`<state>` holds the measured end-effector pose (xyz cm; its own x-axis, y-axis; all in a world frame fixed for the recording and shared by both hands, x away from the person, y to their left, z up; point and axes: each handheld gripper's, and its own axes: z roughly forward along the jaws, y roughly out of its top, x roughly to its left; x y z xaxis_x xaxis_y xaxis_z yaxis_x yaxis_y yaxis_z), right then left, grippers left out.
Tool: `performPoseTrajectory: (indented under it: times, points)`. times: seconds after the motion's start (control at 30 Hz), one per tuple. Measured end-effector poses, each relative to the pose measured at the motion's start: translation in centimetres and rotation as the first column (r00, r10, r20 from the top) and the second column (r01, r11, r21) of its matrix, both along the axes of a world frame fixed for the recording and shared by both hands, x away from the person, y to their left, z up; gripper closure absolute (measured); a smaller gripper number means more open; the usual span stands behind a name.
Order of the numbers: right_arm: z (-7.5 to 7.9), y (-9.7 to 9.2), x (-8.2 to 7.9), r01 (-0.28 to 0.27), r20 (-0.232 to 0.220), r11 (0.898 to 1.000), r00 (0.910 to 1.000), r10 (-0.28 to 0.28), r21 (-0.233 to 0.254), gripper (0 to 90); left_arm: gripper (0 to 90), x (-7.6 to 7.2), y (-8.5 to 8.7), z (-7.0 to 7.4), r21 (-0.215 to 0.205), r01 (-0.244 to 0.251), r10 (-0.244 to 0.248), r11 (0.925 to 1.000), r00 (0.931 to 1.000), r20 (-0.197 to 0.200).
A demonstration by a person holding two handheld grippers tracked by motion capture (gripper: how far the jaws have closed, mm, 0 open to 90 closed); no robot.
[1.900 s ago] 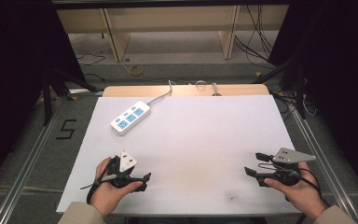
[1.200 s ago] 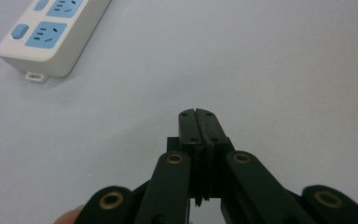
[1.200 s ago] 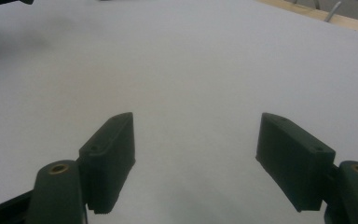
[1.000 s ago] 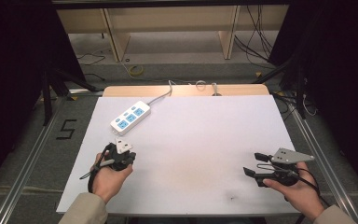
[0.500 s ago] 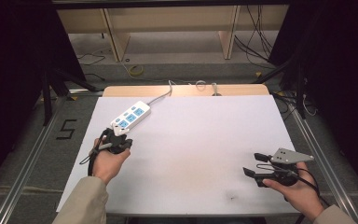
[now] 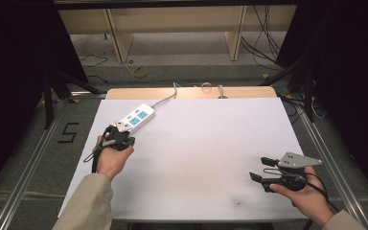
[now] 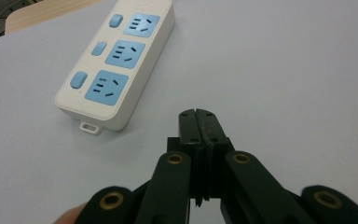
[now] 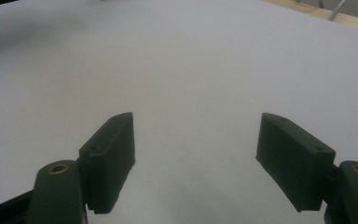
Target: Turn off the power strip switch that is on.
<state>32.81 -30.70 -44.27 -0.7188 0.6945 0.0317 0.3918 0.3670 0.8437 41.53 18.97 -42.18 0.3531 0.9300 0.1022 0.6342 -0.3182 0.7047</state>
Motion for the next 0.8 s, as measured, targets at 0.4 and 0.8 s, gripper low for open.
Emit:
performPoseTrajectory:
  times: [0.4, 0.8]
  points:
    - [0.0, 0.0, 0.0, -0.002, -0.001, 1.000, 1.0000, 0.002, 0.000, 28.2, 89.9, 1.6, 0.6, 0.3, 0.000, -0.022, 0.022, 0.9998, 0.9997, 0.005]
    - [-0.1, -0.1, 0.0, -0.001, -0.008, 1.000, 1.0000, 0.001, 0.002, 28.1, 89.8, 4.5, 0.7, 0.6, 0.026, -0.019, 0.018, 0.9995, 0.9997, 0.014]
